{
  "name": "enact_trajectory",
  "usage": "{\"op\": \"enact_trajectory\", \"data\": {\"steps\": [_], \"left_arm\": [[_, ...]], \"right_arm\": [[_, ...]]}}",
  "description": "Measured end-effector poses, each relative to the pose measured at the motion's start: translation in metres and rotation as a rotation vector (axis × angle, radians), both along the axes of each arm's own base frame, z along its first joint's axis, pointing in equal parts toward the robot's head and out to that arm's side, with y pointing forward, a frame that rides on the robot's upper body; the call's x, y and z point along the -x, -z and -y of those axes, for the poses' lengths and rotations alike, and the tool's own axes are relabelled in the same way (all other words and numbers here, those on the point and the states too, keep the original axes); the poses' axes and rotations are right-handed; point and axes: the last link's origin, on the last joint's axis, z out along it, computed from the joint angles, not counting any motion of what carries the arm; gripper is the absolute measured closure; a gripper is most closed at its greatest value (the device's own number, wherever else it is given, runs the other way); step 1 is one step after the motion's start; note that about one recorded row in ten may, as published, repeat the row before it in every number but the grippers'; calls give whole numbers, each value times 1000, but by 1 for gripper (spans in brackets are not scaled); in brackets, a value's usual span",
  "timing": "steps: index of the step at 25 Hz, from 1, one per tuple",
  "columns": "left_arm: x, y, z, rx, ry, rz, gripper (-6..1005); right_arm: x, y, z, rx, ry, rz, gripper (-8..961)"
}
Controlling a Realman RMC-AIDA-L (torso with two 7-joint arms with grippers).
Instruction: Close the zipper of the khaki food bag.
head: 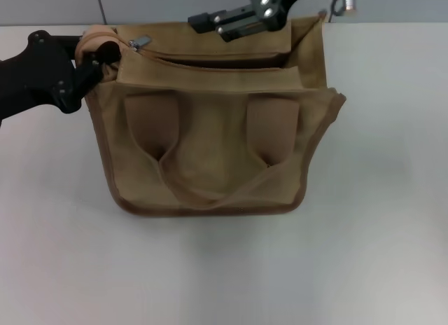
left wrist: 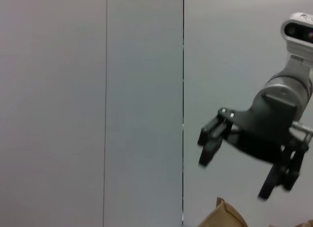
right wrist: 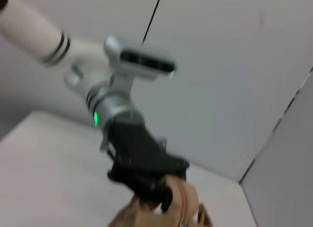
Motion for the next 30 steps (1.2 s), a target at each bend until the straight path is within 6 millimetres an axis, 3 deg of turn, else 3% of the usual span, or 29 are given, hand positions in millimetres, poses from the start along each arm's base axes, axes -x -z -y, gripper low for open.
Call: {"op": "enact_trajectory", "data": {"steps": [4, 17, 30], "left_arm": [[-1, -2, -1, -4, 0, 9, 1001], [-1, -3, 0, -11, 4, 19, 1001], [0, -3, 0, -16, -2, 21, 1000]], "right_arm": [[16, 11, -10, -50, -62, 105, 293], [41, 41, -12, -81, -192, 231, 602], [43, 71, -10, -126, -250, 316, 602]]}}
